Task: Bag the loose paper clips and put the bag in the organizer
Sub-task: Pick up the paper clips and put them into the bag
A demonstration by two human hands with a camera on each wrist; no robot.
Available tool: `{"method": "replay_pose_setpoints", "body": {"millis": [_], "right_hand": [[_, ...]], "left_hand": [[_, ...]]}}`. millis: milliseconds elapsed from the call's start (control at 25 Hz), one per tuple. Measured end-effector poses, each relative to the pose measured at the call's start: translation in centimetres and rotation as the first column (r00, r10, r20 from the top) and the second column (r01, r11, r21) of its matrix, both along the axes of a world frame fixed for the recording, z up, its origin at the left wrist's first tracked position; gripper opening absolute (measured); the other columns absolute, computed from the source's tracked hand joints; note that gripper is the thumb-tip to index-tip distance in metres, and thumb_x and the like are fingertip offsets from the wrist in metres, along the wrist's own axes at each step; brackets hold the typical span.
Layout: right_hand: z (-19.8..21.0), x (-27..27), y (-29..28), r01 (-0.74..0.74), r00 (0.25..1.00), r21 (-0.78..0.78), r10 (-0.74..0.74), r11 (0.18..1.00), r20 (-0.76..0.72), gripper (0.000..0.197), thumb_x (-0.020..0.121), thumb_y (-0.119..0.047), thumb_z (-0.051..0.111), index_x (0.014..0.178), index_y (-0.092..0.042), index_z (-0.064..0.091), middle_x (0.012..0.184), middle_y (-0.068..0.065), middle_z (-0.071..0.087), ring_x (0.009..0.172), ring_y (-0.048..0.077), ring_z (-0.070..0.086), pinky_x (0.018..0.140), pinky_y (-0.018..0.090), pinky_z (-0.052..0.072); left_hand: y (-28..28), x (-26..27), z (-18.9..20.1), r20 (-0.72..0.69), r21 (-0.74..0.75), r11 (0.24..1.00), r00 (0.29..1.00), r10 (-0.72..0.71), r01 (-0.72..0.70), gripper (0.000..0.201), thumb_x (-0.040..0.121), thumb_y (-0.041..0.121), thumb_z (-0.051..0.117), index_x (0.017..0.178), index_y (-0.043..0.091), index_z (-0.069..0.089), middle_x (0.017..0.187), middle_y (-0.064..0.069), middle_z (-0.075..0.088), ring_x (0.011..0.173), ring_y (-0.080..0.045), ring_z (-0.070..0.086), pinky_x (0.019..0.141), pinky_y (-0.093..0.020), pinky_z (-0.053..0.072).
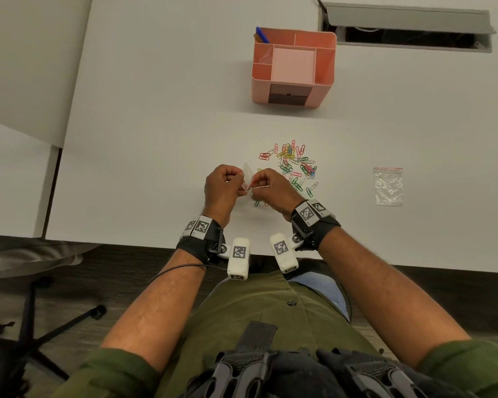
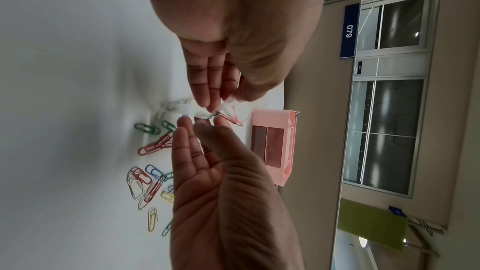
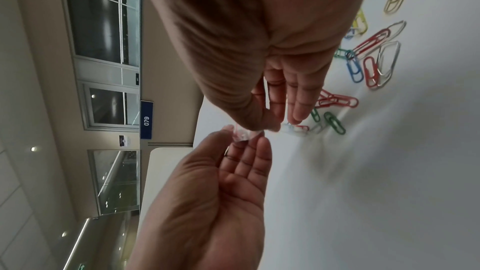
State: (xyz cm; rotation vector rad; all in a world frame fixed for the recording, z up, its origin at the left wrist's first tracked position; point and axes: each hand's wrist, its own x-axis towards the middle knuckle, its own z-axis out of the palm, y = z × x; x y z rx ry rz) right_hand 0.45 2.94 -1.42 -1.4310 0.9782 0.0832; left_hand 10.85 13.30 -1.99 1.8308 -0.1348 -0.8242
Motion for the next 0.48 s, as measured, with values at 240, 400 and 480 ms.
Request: {"method": "replay_pose_setpoints", "body": {"millis": [240, 400, 480], "right_hand": [[-0.12, 0.01, 0.2, 0.017, 0.998, -0.054, -0.014, 0.998, 0.058, 0.014, 0.081, 0.0, 0.073, 0.09, -0.008, 0.066, 0.079, 0.012, 0.073, 0.07, 0.025, 0.069, 0.067, 0.035, 0.059], [0.02, -0.37, 0.01, 0.045, 0.998, -0.016, -0.044, 0.999, 0.05, 0.011, 0.084, -0.004, 0.075, 0.092, 0.001, 0.07, 0.085, 0.022, 0.074, 0.078, 0.033, 0.072, 0.072, 0.035, 0.061], [0.2, -0.59, -0.18, 0.075, 0.996, -0.009, -0.074, 0.997, 0.055, 0.013, 0.086, -0.005, 0.074, 0.094, 0.003, 0.069, 0.086, 0.021, 0.074, 0.077, 0.027, 0.071, 0.072, 0.035, 0.06]], "left_hand": [[0.15, -0.04, 0.18, -0.021, -0.011, 1.0, 1.0, 0.012, -0.012, 0.011, 0.092, 0.003, 0.062, 0.094, 0.011, 0.069, 0.091, -0.016, 0.071, 0.075, -0.021, 0.069, 0.074, -0.038, 0.065], [0.28, 0.11, 0.38, -0.009, -0.007, 1.0, 1.0, 0.029, -0.029, 0.01, 0.093, 0.003, 0.062, 0.094, 0.01, 0.068, 0.088, -0.013, 0.07, 0.073, -0.02, 0.069, 0.073, -0.037, 0.065], [0.35, 0.14, 0.32, -0.007, -0.008, 0.999, 0.999, 0.036, -0.036, 0.009, 0.093, 0.003, 0.061, 0.096, 0.008, 0.068, 0.088, -0.015, 0.07, 0.073, -0.021, 0.07, 0.072, -0.037, 0.065]]}}
